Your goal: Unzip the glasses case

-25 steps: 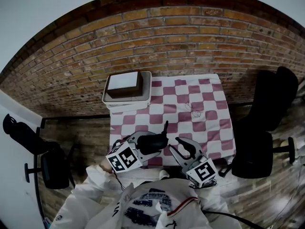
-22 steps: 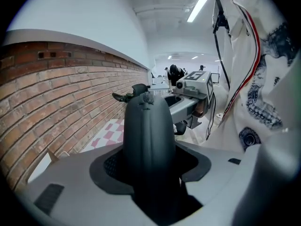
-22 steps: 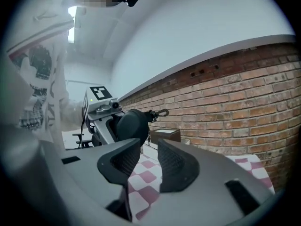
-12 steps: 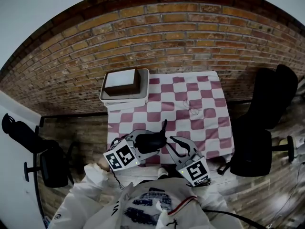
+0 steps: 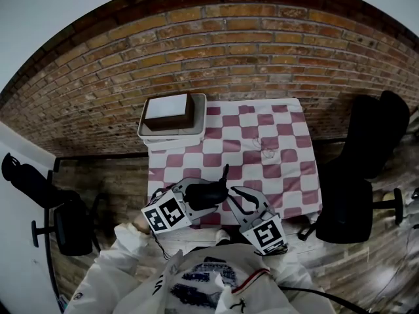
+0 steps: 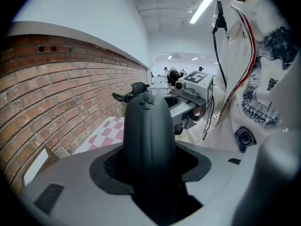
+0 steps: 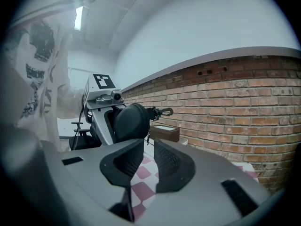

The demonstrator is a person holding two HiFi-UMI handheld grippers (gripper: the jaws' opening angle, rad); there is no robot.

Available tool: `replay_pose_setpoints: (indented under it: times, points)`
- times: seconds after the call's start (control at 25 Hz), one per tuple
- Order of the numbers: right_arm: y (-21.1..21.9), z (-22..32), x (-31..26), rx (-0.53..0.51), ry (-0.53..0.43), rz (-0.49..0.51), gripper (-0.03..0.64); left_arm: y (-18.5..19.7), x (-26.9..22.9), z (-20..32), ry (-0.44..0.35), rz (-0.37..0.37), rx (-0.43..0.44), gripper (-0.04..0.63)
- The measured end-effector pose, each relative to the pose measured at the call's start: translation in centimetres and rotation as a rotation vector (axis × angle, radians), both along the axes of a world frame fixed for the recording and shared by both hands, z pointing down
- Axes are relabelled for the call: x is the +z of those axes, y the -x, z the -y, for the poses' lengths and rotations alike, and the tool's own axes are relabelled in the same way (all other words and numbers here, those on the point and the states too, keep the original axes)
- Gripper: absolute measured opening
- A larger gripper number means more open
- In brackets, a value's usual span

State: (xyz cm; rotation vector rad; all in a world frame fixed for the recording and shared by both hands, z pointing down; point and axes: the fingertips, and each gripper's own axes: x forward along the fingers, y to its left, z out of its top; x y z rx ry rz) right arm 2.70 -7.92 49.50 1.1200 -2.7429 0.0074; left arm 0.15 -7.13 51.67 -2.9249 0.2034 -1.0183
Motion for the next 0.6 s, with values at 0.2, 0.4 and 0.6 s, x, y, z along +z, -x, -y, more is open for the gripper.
replay_pose_setpoints:
  times: [0.2,0.4,0.6]
  points:
    - [0.23,0.19,0.15,0.010,-0.009,-0.024,0.060,0.22,0.19,-0.17,0.008,0.001,0.001,0.259]
    - [0.60,0.13,0.19,0.010,-0.020,-0.055,0.044,0.52,0.30,-0.16,0.015,0.001,-0.005,0.259]
    - [0.80,0.18,0.59,0.011,-0.016,-0.079,0.026,0.71,0.88,-0.23,0.029,0.002,-0.010,0.259]
